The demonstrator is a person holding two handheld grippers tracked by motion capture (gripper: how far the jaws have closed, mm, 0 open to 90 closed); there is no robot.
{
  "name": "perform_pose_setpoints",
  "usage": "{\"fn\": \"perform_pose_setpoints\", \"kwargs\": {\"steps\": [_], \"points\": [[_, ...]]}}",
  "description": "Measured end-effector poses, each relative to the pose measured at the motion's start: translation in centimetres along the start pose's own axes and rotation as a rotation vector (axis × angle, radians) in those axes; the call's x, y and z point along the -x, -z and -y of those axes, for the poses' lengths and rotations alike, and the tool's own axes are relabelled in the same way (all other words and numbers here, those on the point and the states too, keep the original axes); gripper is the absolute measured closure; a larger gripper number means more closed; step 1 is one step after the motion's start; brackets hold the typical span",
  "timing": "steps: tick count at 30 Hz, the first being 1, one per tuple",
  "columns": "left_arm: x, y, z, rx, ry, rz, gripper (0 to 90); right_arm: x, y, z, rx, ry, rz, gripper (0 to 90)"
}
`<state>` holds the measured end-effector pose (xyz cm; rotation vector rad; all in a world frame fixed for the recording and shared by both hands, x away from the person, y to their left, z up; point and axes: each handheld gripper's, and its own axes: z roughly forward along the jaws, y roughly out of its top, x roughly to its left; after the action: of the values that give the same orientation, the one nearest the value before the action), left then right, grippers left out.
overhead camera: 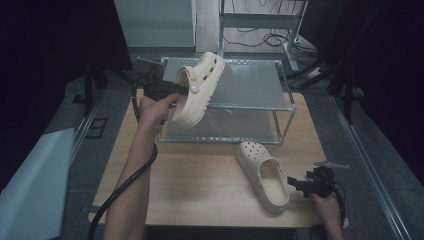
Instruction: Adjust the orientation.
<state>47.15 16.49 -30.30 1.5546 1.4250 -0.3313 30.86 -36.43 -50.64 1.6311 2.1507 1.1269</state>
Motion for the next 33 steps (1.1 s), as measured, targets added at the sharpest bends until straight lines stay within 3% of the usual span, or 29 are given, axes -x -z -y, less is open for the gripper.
{"fn": "perform_pose_setpoints", "kwargs": {"steps": [6,17,25,33], "points": [[-0.1,-0.9,-2.0,0.05,0.022,-0.056,76.9,0.0,0.0,0.0,-0.006,-0.004,-0.002,3.2],[-1.3,-1.5,-4.0,0.121,0.074,-0.118,76.7,0.1,-0.1,-0.1,-0.006,-0.006,-0.002,3.9],[-2.5,-1.8,-5.1,0.161,0.101,-0.169,76.7,0.1,-0.2,-0.1,-0.01,-0.008,-0.003,4.4],[-2.7,-2.4,-5.6,0.178,0.099,-0.23,76.7,0.1,-0.2,-0.1,-0.011,-0.007,-0.004,4.6]]}}
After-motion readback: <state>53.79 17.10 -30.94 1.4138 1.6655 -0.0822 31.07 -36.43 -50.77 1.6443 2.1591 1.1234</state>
